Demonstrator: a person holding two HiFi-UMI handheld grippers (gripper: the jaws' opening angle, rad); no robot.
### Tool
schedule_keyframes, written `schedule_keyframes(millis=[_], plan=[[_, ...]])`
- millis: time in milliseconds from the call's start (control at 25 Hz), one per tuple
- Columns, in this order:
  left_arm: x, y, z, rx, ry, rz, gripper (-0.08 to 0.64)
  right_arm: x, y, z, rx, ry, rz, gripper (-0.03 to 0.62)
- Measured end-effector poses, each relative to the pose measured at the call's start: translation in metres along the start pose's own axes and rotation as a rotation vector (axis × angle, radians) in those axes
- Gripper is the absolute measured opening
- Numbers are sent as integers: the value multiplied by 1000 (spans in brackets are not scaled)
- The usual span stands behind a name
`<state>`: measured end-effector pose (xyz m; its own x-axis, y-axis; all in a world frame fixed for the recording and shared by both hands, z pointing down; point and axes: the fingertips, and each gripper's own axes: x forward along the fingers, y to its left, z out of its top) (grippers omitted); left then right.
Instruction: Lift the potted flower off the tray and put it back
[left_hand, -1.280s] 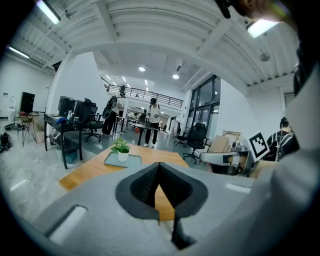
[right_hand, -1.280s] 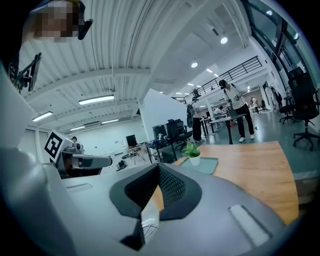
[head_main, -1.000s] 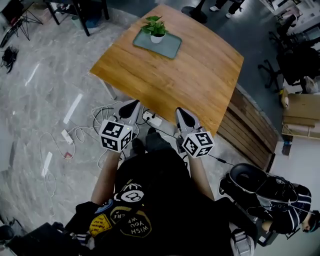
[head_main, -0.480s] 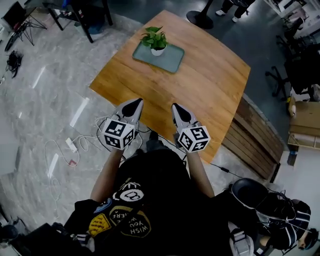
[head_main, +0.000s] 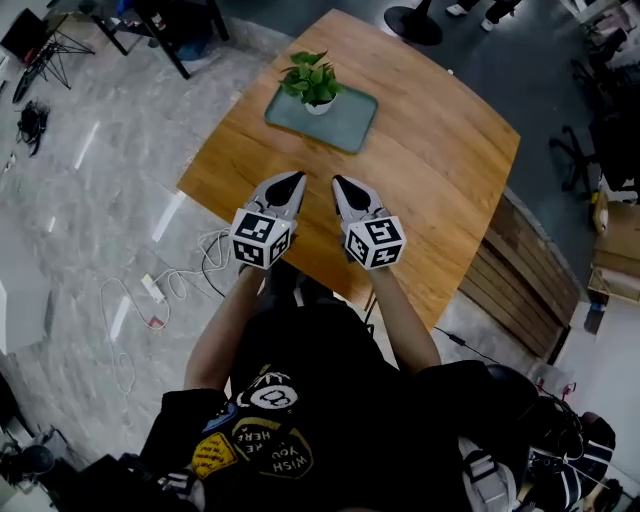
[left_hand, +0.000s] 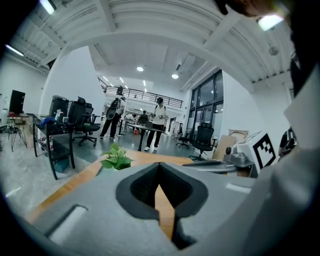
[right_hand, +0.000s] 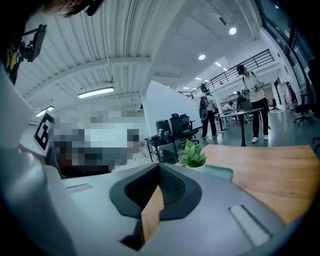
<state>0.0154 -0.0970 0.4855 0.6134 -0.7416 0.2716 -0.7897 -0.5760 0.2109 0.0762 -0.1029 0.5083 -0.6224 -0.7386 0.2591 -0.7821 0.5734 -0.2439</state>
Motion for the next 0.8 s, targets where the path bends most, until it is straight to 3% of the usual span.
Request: schedule_keyframes(millis=[200, 360, 480, 600, 720, 800], plan=[[47, 61, -7, -4, 38, 30, -5, 70, -44, -6, -53, 7, -64, 3], [87, 113, -24, -8, 60, 59, -5, 129, -82, -34, -24, 62, -107, 10], [119, 140, -36, -21, 80, 68, -5, 172, -110, -61, -11, 125, -126, 128], [135, 155, -47, -65, 84, 70, -5, 219, -144, -91, -38, 194, -192, 314], [141, 156, -61, -99, 92, 62, -5, 262, -170, -105, -15, 187, -224, 501], [142, 157, -66, -115, 88, 57, -5, 290, -184, -105, -1, 170, -229, 570]])
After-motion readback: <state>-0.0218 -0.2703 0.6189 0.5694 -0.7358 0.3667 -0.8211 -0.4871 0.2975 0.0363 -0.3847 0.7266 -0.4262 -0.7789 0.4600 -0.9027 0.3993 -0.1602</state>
